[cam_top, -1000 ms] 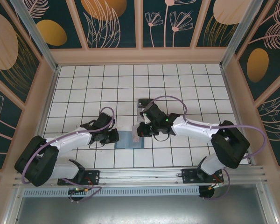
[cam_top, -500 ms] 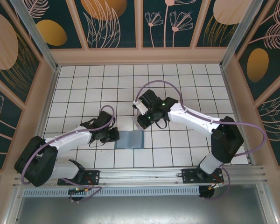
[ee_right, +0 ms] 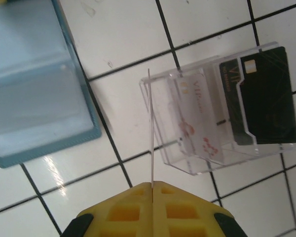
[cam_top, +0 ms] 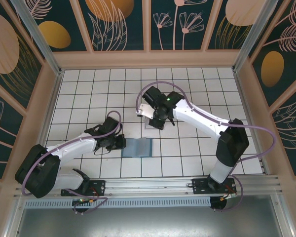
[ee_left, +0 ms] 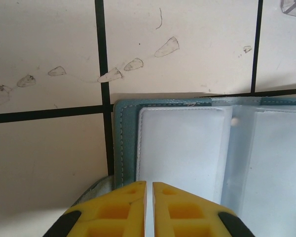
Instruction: Take the credit cards out of the card holder
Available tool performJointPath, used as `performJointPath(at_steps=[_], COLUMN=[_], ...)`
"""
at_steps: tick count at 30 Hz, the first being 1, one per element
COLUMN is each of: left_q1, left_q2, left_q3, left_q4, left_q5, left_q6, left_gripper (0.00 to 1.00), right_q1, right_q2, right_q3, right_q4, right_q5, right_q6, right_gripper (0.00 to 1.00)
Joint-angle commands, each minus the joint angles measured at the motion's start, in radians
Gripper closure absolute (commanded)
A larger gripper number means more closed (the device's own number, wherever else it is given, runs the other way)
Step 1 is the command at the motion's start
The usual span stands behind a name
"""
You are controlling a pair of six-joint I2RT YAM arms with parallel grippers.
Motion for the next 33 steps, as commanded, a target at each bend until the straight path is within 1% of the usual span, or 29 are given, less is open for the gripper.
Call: performJointPath(at_steps=[1, 7, 18, 33], left_q1=[0.003, 0.002, 0.003, 0.003], left_q2=[-0.006, 0.001, -0.001, -0.009], left_q3=[0.024, 0.030, 0.031, 0.043], left_q4=[-0.025, -0.024, -0.008, -0.022], left_q5=[-0.010, -0.010, -0.008, -0.018], left_q6=[0.019, 0.021, 0.020, 0.024], left_gripper=[0.87, 0.87, 0.87, 0.86], right_q1=[-0.019, -0.042, -0.061, -0.081], right_q2=[0.039, 0.113, 0.215, 0.270], right_q3=[0.059, 0.142, 0.235, 0.318], right_q4=[-0.095, -0.134, -0.150, -0.151], right_q5=[0.068, 0.093, 0.104, 0.118], right_q6=[-0.139, -0.224, -0.280, -0.330], right_gripper=[1.00, 1.00, 1.00, 1.00])
